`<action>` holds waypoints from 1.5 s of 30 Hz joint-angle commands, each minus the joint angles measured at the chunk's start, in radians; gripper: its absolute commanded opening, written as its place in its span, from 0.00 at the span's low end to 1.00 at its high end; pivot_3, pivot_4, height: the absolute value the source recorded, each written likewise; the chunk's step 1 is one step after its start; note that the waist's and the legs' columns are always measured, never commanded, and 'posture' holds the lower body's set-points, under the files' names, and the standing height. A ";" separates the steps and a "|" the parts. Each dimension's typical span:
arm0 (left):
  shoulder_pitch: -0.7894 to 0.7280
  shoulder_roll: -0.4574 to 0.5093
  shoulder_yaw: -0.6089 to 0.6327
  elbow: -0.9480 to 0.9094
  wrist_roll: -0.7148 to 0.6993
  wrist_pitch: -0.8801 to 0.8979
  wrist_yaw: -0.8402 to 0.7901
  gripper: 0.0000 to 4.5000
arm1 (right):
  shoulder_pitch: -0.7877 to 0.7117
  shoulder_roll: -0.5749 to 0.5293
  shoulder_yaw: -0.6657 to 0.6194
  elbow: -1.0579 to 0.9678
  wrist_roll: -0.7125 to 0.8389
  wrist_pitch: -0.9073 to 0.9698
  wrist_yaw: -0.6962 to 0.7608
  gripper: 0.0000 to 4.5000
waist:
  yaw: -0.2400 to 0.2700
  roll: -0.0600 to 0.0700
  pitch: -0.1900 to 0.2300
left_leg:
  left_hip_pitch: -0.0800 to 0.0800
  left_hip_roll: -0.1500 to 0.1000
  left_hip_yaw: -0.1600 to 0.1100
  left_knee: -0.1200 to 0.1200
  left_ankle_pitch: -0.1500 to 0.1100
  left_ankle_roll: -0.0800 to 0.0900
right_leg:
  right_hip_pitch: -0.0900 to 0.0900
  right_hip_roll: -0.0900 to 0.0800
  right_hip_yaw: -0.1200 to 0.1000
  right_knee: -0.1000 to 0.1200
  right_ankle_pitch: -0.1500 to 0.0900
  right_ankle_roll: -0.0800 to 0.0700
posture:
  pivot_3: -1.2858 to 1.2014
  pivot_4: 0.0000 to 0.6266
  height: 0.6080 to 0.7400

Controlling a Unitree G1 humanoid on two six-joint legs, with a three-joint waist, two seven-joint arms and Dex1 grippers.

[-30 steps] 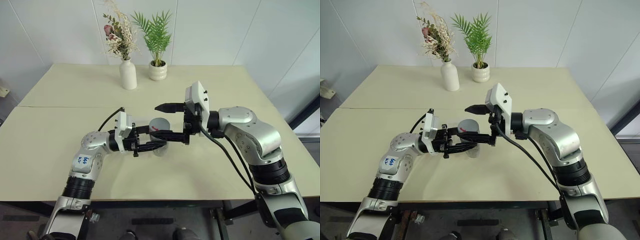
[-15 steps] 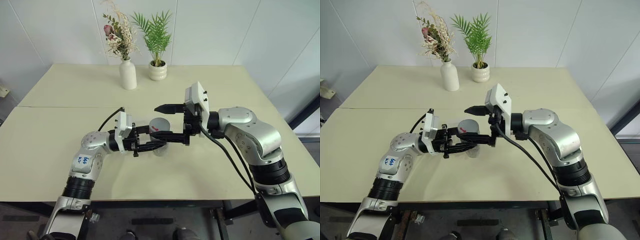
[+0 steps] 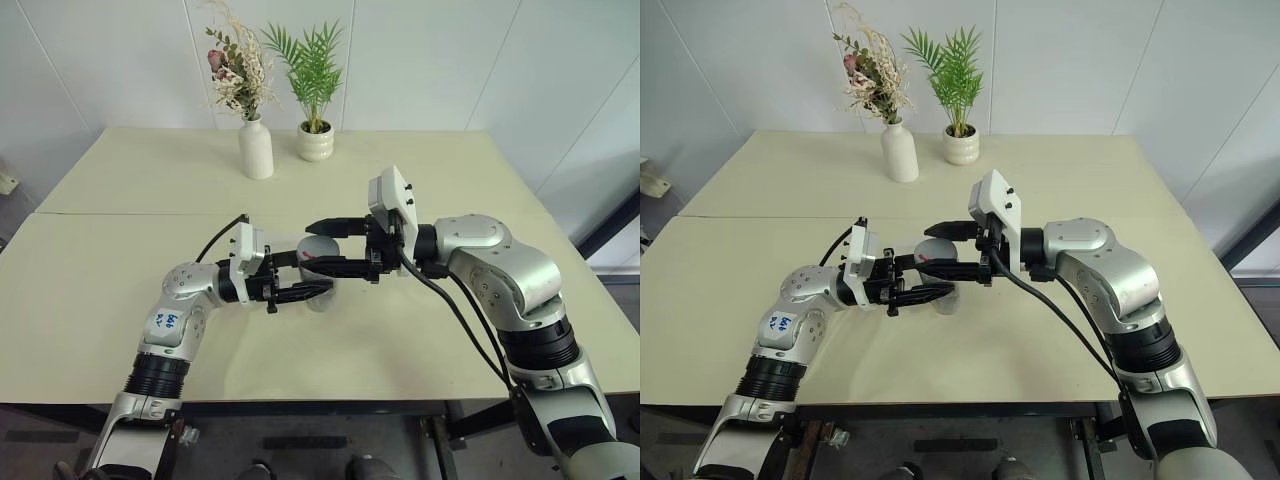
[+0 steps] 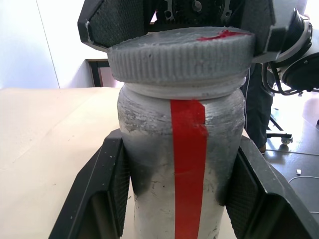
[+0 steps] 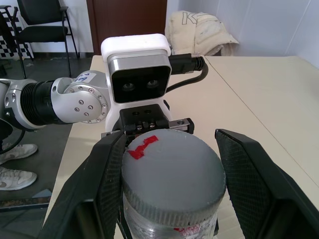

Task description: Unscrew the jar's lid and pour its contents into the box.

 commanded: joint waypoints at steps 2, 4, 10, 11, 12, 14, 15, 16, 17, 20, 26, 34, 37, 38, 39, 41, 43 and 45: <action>-0.014 -0.001 0.009 -0.019 -0.005 -0.023 -0.004 0.47 | -0.015 -0.002 -0.018 -0.021 0.003 -0.009 -0.004 0.56 | 0.000 0.000 0.000 | 0.000 0.000 0.000 0.000 0.000 0.000 | 0.000 0.000 0.000 0.000 0.000 0.000 | 0.52 0.24 1.00; -0.013 -0.001 0.008 -0.019 -0.005 -0.022 -0.004 0.47 | -0.021 -0.004 -0.025 -0.021 0.006 -0.008 -0.005 0.56 | 0.000 0.000 0.000 | 0.000 0.000 0.000 0.000 0.000 0.000 | 0.000 0.000 0.000 0.000 0.000 0.000 | 0.52 0.24 1.00; -0.012 -0.003 0.006 -0.013 -0.004 -0.024 -0.008 0.47 | -0.059 -0.013 -0.057 -0.001 0.012 -0.019 -0.001 0.56 | 0.000 0.000 0.000 | 0.000 0.000 0.000 0.000 0.000 0.000 | 0.000 0.000 0.000 0.000 0.000 0.000 | 0.52 0.24 1.00; -0.012 -0.004 0.005 -0.014 -0.004 -0.024 -0.008 0.47 | -0.065 -0.014 -0.061 0.002 0.012 -0.020 -0.001 0.56 | 0.000 0.000 0.000 | 0.000 0.000 0.000 0.000 0.000 0.000 | 0.000 0.000 0.000 0.000 0.000 0.000 | 0.52 0.24 1.00; -0.010 -0.004 0.005 -0.014 -0.004 -0.024 -0.009 0.47 | -0.071 -0.016 -0.065 0.006 0.012 -0.023 0.000 0.56 | 0.000 0.000 0.000 | 0.000 0.000 0.000 0.000 0.000 0.000 | 0.000 0.000 0.000 0.000 0.000 0.000 | 0.52 0.24 1.00; -0.010 -0.006 0.004 -0.014 -0.004 -0.025 -0.008 0.47 | -0.084 -0.023 -0.074 0.018 0.007 -0.031 0.001 0.56 | 0.000 0.000 0.000 | 0.000 0.000 0.000 0.000 0.000 0.000 | 0.000 0.000 0.000 0.000 0.000 0.000 | 0.52 0.24 1.00; -0.011 -0.006 0.004 -0.013 -0.004 -0.025 -0.008 0.47 | -0.089 -0.026 -0.076 0.024 0.004 -0.035 0.002 0.56 | 0.000 0.000 0.000 | 0.000 0.000 0.000 0.000 0.000 0.000 | 0.000 0.000 0.000 0.000 0.000 0.000 | 0.52 0.24 1.00; -0.012 -0.007 0.004 -0.012 -0.004 -0.025 -0.008 0.47 | -0.092 -0.028 -0.078 0.028 0.002 -0.038 0.003 0.56 | 0.001 0.000 0.000 | 0.000 0.000 0.000 0.000 0.000 0.000 | 0.000 0.000 0.000 0.000 0.000 0.000 | 0.52 0.24 1.00; -0.013 -0.006 0.004 -0.012 -0.003 -0.025 -0.008 0.47 | -0.098 -0.038 -0.086 0.043 -0.008 -0.047 0.002 0.56 | 0.000 0.000 0.000 | 0.000 0.000 0.000 0.000 0.000 0.000 | 0.000 0.000 0.000 0.000 0.000 0.000 | 0.52 0.24 1.00; -0.016 -0.002 0.009 -0.016 -0.005 -0.022 -0.005 0.47 | -0.104 -0.075 -0.109 0.084 -0.036 -0.069 -0.005 0.56 | 0.001 0.000 0.000 | 0.000 0.000 0.000 0.000 0.000 0.000 | 0.000 0.000 0.000 0.000 0.000 0.000 | 0.52 0.24 1.00; -0.016 0.029 0.039 -0.029 -0.011 -0.009 0.012 0.47 | -0.034 -0.163 -0.166 0.105 -0.079 -0.071 -0.053 0.56 | 0.003 0.000 0.000 | -0.001 0.000 0.000 0.000 -0.001 0.001 | 0.000 0.000 0.000 -0.001 0.000 0.000 | 0.52 0.24 1.00; 0.016 0.091 0.109 -0.063 -0.034 0.034 0.060 0.47 | 0.262 -0.206 -0.254 -0.057 -0.090 -0.008 -0.194 0.56 | 0.001 0.000 0.000 | -0.002 0.000 0.001 0.000 -0.002 0.002 | -0.001 0.000 0.001 -0.002 0.000 0.000 | 0.52 0.24 1.00; -0.001 0.111 0.148 -0.042 -0.037 0.042 0.085 0.47 | 0.372 -0.157 -0.258 -0.119 -0.111 -0.009 -0.289 0.56 | 0.000 0.000 0.000 | -0.002 0.000 0.001 0.001 -0.002 0.002 | -0.001 0.000 0.001 -0.001 0.000 0.000 | 0.52 0.24 1.00; -0.007 0.119 0.160 -0.031 -0.037 0.041 0.091 0.47 | 0.405 -0.132 -0.258 -0.126 -0.122 -0.022 -0.321 0.56 | 0.000 0.000 0.000 | -0.001 0.000 0.001 0.001 -0.002 0.002 | -0.001 0.000 0.001 -0.001 0.000 0.000 | 0.52 0.24 1.00; -0.016 0.127 0.174 -0.013 -0.037 0.038 0.097 0.47 | 0.439 -0.106 -0.250 -0.117 -0.147 -0.053 -0.354 0.56 | 0.000 0.000 0.000 | -0.001 0.000 0.001 0.001 -0.002 0.002 | -0.001 0.000 0.001 0.000 0.000 0.000 | 0.52 0.24 1.00; -0.025 0.136 0.193 0.009 -0.038 0.037 0.107 0.47 | 0.487 -0.063 -0.247 -0.104 -0.175 -0.090 -0.400 0.56 | 0.000 0.000 0.000 | -0.001 0.000 0.001 0.002 -0.002 0.002 | -0.001 0.001 0.001 0.000 0.000 0.001 | 0.52 0.24 1.00; -0.036 0.148 0.208 0.042 -0.027 0.030 0.111 0.47 | 0.520 -0.030 -0.230 -0.072 -0.217 -0.123 -0.441 0.56 | 0.001 0.000 0.000 | -0.001 -0.001 0.002 0.002 -0.002 0.002 | -0.001 0.000 0.002 0.000 0.000 0.001 | 0.52 0.24 1.00; -0.051 0.158 0.227 0.080 -0.024 0.023 0.118 0.47 | 0.546 0.001 -0.219 -0.032 -0.253 -0.162 -0.474 0.56 | 0.000 0.000 0.000 | -0.001 -0.001 0.003 0.002 -0.002 0.002 | -0.001 0.000 0.003 0.000 0.001 0.002 | 0.52 0.24 1.00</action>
